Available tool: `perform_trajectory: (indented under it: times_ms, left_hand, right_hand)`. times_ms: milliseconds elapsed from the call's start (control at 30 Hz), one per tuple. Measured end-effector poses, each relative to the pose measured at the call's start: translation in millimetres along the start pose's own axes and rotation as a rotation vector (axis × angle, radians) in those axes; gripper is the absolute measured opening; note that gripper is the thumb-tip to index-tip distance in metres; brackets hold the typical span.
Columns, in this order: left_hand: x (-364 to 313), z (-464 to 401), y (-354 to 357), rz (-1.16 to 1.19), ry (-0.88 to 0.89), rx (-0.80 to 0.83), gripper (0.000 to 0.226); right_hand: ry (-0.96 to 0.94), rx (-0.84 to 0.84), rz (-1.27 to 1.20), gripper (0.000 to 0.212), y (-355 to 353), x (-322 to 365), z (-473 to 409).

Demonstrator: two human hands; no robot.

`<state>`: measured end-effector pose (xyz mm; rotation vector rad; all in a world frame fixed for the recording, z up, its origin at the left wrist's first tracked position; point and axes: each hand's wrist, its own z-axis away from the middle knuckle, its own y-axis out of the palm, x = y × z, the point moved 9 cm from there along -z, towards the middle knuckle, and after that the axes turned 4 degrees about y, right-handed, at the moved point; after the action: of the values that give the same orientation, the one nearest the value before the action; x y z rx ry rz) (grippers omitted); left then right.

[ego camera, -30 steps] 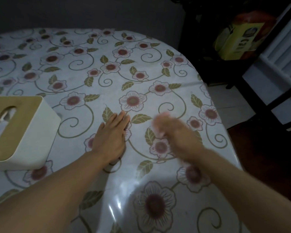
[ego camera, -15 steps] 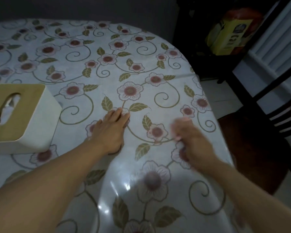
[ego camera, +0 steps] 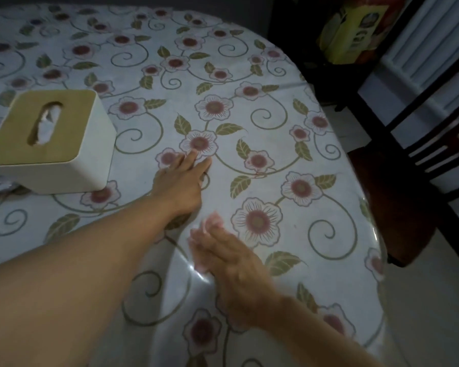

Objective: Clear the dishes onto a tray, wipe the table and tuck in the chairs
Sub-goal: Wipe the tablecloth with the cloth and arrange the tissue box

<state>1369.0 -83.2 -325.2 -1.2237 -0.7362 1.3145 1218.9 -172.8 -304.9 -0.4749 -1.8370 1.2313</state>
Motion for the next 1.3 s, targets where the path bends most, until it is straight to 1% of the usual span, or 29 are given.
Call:
perform_trajectory:
  times_ms: [33,67,100,167,200,233,267,300,367,433,500,533,567,600,633,700,733,767,800,833,900,967,1033,1100,1133,1167,1233,1267,1300]
  left_hand:
    - [1,4,0,0.024,0.015,0.027,0.063]
    - [3,10,1,0.044,0.023,0.041,0.064]
    - [6,19,2,0.05,0.027,0.038,0.064]
    - [15,39,8,0.03,0.007,0.0,0.065]
    - [17,46,11,0.024,-0.007,-0.017,0.065]
    - [20,51,14,0.032,-0.017,-0.029,0.065]
    - [22,53,16,0.045,-0.021,-0.034,0.065]
    - [23,52,18,0.059,-0.022,-0.033,0.065]
    - [23,49,17,0.069,-0.007,-0.043,0.064]
    - [21,49,15,0.082,0.007,-0.045,0.063]
    - [22,49,12,0.122,0.009,-0.013,0.067]
    - [22,51,11,0.134,0.011,0.002,0.069]
    - [21,53,10,0.134,0.019,0.004,0.07]
    - [20,55,9,0.129,0.024,-0.003,0.069]
    - [20,57,9,0.124,0.024,-0.018,0.069]
    - [21,58,11,0.122,0.011,-0.047,0.07]
    - [21,59,12,0.125,0.006,-0.052,0.07]
    - [20,58,11,0.13,0.007,-0.059,0.07]
    - [21,58,11,0.132,0.003,-0.062,0.069]
    - [21,58,11,0.135,-0.003,-0.064,0.067]
    - [21,59,10,0.141,-0.013,-0.072,0.064]
    - [18,59,8,0.122,-0.015,-0.069,0.063]
    - [13,62,8,0.11,-0.027,-0.043,0.063]
    - [5,71,10,0.111,-0.054,-0.014,0.064]
    - [0,81,13,0.118,-0.076,0.001,0.063]
    - [-3,90,19,0.124,-0.091,0.008,0.063]
    - [-13,109,31,0.131,-0.099,-0.013,0.061]
    - [-17,117,35,0.126,-0.102,-0.038,0.061]
    - [-21,122,38,0.114,-0.109,-0.061,0.062]
  right_hand:
    - [-0.061,0.066,-0.008,0.053,4,5,6]
    - [-0.045,0.1,0.01,0.052,-3,-4,5]
    - [0.045,0.091,0.029,0.049,-14,-24,1]
    - [0.342,0.023,0.072,0.044,-42,-93,-10]
    - [0.49,-0.017,0.122,0.047,-59,-128,-17]
    - [0.582,-0.052,0.175,0.052,-71,-150,-24]
    - [0.608,-0.094,0.213,0.055,-76,-155,-34]
    - [0.603,-0.147,0.22,0.055,-74,-149,-43]
    - [0.526,-0.145,0.206,0.057,-44,-112,-45]
    - [0.3,-0.091,0.166,0.055,-7,-48,-29]
    - [0.043,0.012,0.141,0.054,17,7,0]
    - [-0.069,0.098,0.102,0.055,22,19,11]
    - [-0.16,0.14,0.078,0.056,18,18,17]
    - [-0.186,0.133,0.1,0.056,8,6,13]
    - [-0.102,0.093,0.11,0.054,-7,-19,4]
    - [0.262,-0.047,0.137,0.044,-48,-98,-24]
    - [0.392,-0.079,0.187,0.043,-61,-131,-36]
    - [0.473,-0.087,0.217,0.047,-70,-150,-48]
    - [0.508,-0.078,0.236,0.053,-68,-153,-59]
    - [0.495,-0.085,0.244,0.056,-60,-142,-67]
    - [0.434,-0.087,0.158,0.056,-32,-107,-70]
    - [0.267,-0.015,0.096,0.053,-1,-52,-58]
    - [0.013,0.021,0.07,0.054,9,-4,-30]
    - [-0.159,0.046,0.016,0.054,-1,3,2]
    - [-0.134,0.075,0.04,0.054,-11,-8,14]
    - [-0.019,0.064,0.048,0.051,-24,-32,21]
    - [0.276,-0.077,0.072,0.039,-70,-105,36]
    - [0.427,-0.122,0.099,0.04,-93,-144,44]
    - [0.531,-0.097,0.136,0.048,-106,-174,51]
